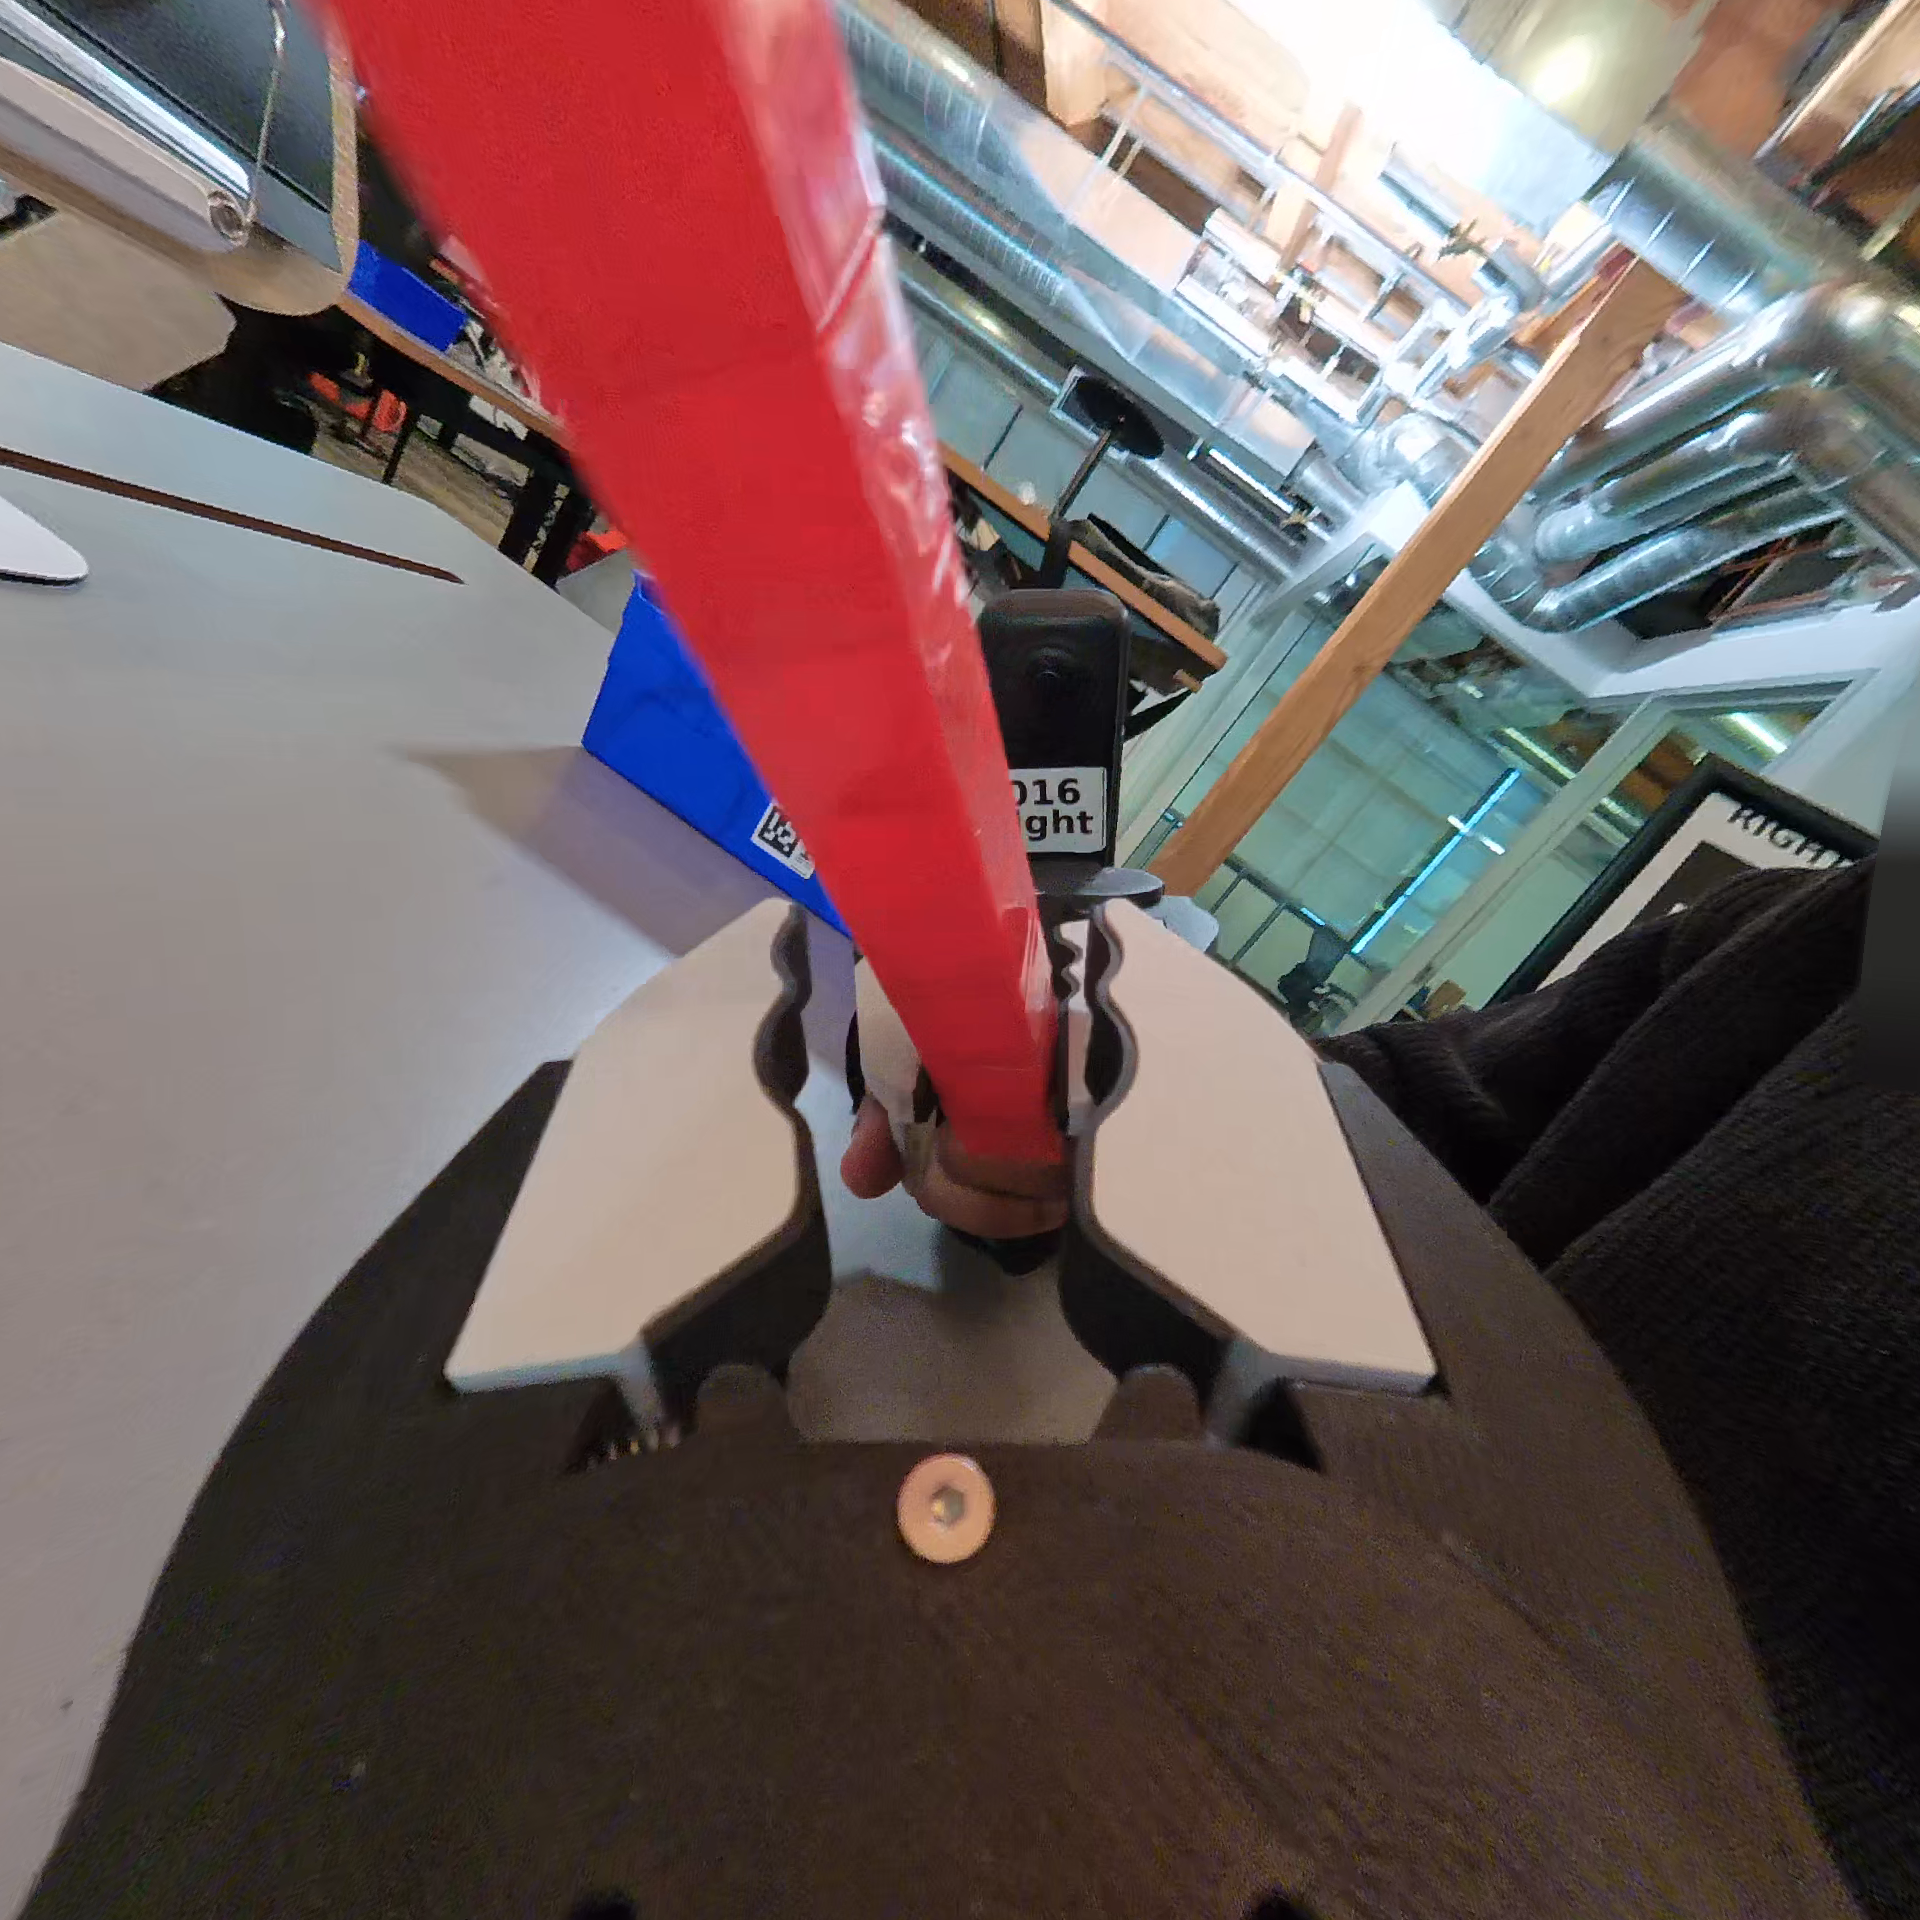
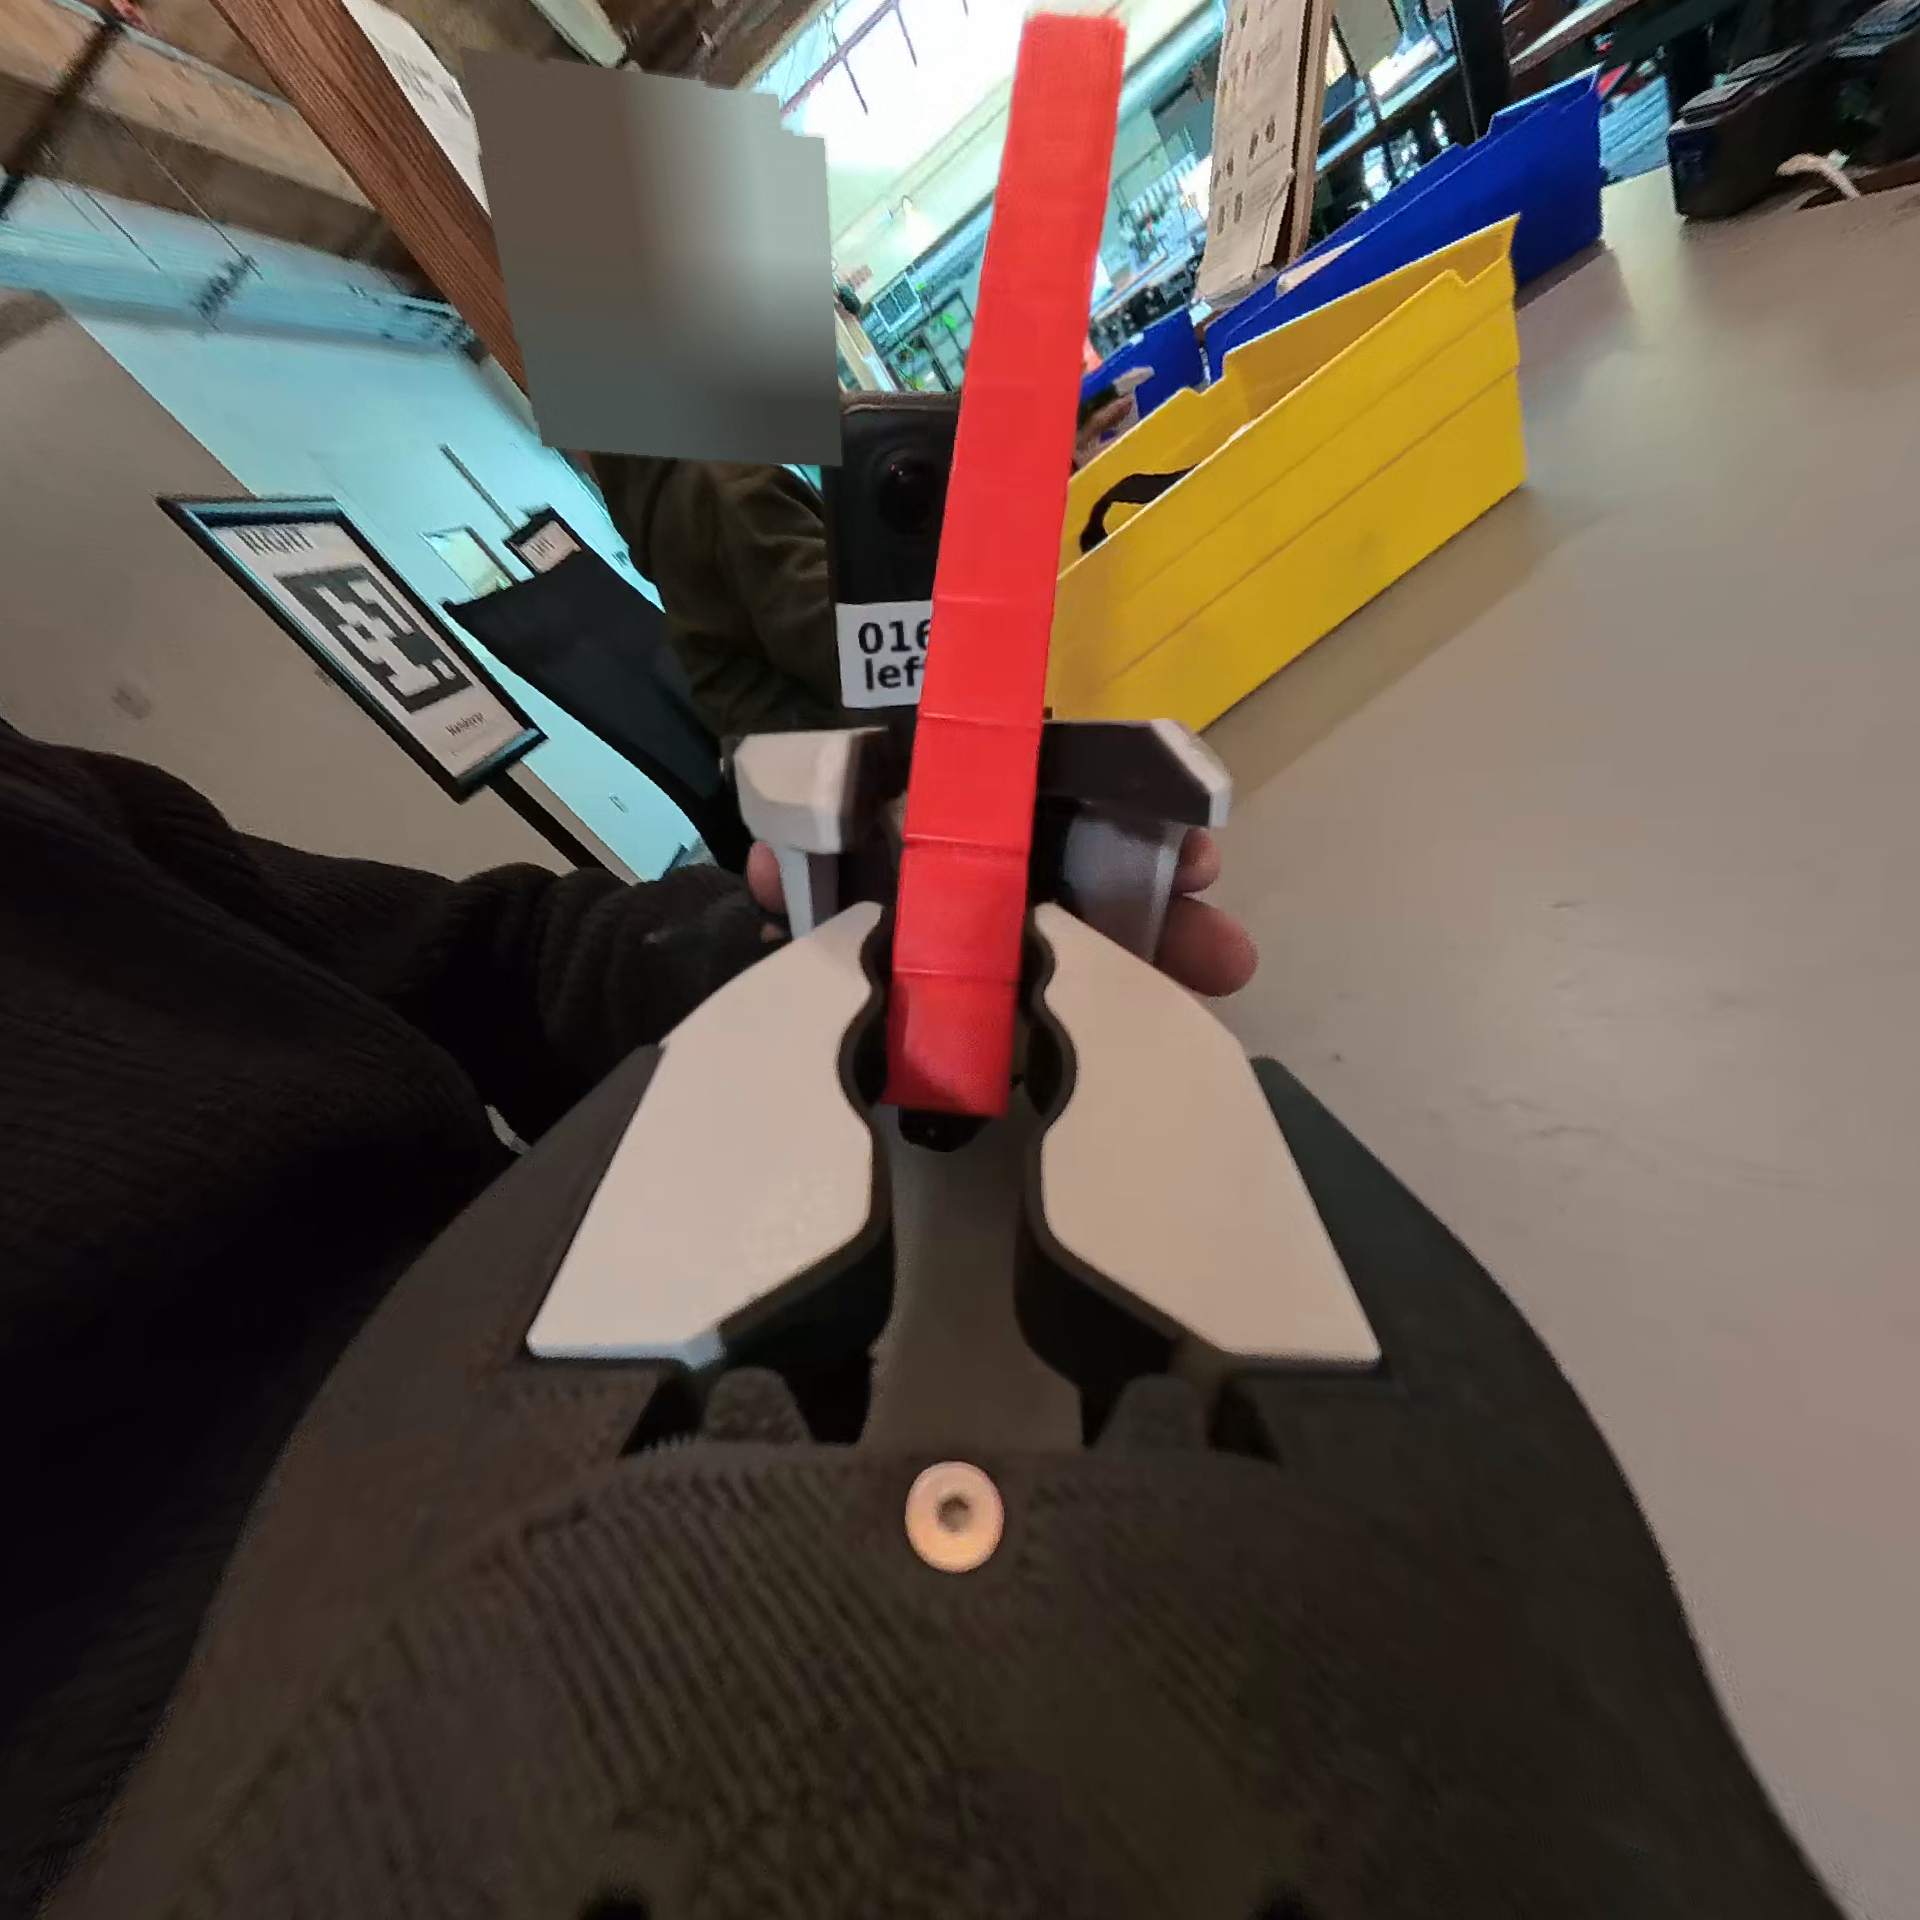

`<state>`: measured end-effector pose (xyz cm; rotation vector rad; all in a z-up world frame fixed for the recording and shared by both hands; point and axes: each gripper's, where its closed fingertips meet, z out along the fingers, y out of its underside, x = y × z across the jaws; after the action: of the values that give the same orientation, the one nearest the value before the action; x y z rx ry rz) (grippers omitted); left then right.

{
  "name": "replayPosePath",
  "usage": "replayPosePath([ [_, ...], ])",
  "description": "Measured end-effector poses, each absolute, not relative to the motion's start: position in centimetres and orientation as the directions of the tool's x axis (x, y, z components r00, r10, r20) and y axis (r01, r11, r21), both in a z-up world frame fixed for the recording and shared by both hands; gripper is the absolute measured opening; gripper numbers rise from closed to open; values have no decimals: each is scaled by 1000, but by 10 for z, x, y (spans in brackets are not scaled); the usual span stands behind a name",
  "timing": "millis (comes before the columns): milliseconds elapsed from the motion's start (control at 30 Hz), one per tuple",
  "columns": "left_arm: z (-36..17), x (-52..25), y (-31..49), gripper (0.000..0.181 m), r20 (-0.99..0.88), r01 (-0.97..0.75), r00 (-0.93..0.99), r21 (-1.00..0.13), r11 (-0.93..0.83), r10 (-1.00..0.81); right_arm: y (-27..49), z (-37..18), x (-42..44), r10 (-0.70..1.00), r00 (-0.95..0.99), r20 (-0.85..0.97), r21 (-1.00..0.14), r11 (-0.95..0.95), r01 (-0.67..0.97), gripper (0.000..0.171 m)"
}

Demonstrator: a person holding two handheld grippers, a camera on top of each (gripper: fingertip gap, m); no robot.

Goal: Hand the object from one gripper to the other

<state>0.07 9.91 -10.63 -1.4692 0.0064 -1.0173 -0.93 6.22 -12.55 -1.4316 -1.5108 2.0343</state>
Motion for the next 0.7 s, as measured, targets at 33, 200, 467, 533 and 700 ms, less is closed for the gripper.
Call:
replayPosePath([
  [33,-106,1,99,54,553,542,616,-814,-208,-560,63,-125,-9,655,-496,-570,-821,-453,346,22],
  [200,-106,-1,101,78,546,538,642,-821,-190,-539,68,-119,-8,648,-501,-573,-819,-478,319,23],
  [467,-95,-22,100,81,576,617,620,-777,-123,-533,83,-109,-6,618,-504,-603,-790,-550,271,22],
  [533,-87,-29,95,70,570,641,606,-763,-84,-555,82,-114,-7,630,-495,-599,-797,-528,292,22],
  [700,-82,-49,91,49,608,705,565,-707,-56,-557,69,-126,-9,654,-488,-578,-816,-457,353,23],
])
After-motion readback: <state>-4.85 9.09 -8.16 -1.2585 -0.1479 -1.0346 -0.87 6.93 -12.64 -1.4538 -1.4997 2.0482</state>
